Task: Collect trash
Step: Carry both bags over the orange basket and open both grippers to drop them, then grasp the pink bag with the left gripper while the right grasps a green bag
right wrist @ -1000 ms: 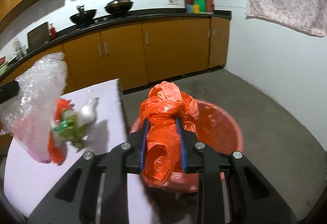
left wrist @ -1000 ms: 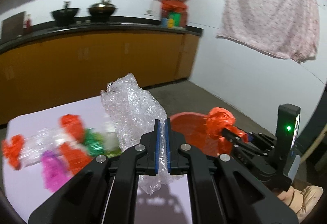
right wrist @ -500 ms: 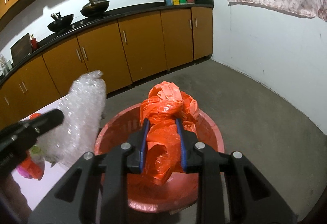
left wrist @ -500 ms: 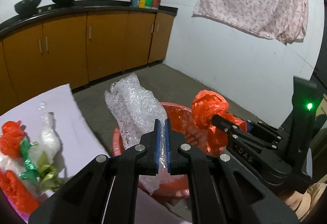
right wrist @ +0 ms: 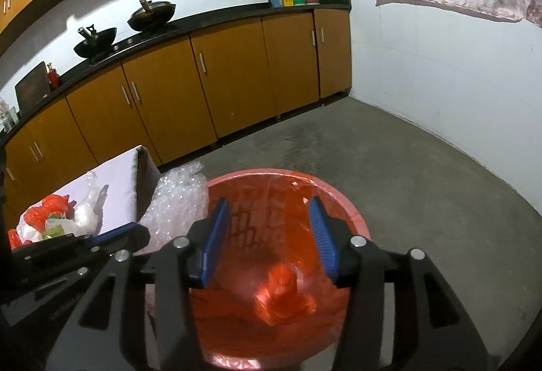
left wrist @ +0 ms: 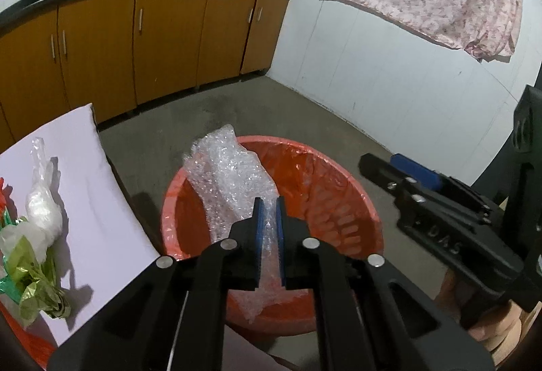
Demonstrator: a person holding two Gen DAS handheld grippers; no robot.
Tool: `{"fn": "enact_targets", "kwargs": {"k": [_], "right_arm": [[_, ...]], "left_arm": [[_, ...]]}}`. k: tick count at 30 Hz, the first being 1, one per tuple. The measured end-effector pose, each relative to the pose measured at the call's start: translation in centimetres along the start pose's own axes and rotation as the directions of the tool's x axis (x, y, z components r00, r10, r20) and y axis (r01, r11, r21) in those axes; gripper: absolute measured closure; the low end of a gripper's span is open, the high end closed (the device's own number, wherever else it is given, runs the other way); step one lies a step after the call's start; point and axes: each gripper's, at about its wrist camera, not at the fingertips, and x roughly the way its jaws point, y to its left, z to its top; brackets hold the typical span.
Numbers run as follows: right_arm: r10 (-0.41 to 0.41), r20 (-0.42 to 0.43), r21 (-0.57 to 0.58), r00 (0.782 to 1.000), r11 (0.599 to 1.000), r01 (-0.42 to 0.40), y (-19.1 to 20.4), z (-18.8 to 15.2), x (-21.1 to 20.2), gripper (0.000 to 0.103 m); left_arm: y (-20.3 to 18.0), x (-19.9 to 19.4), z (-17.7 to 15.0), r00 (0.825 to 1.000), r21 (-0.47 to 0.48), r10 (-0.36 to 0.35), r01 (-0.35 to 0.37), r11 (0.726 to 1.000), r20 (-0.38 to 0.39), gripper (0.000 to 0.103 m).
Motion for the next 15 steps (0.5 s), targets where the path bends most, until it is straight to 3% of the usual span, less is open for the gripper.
{"fn": "enact_targets", "kwargs": {"k": [5,9,15], "right_arm": [[-0.029,0.006,-0.005,1.0,1.0,0.029,-0.4,-0.3,-0.7,0.053],[-0.04,0.019,-0.021,0.999,0.999,0.041,0.0,-0.5,-1.7,0.053],[-0.003,0.035,-0.073,0.999,0.997,0.006,2.5,-0.8,-2.9,0.051]], "left_arm": [[0.5,-0.7,-0.4,1.0,-0.011,0.014,-0.014,1.0,0.014,0.064],[0.8,-1.7,-0.5,0.999,-0.006,0.036,-0.036,0.999,0.033,0.064],[2.6,-6.3,-1.5,0.987,-0.04,0.118,-0.115,0.993,0.109,0.064]]}}
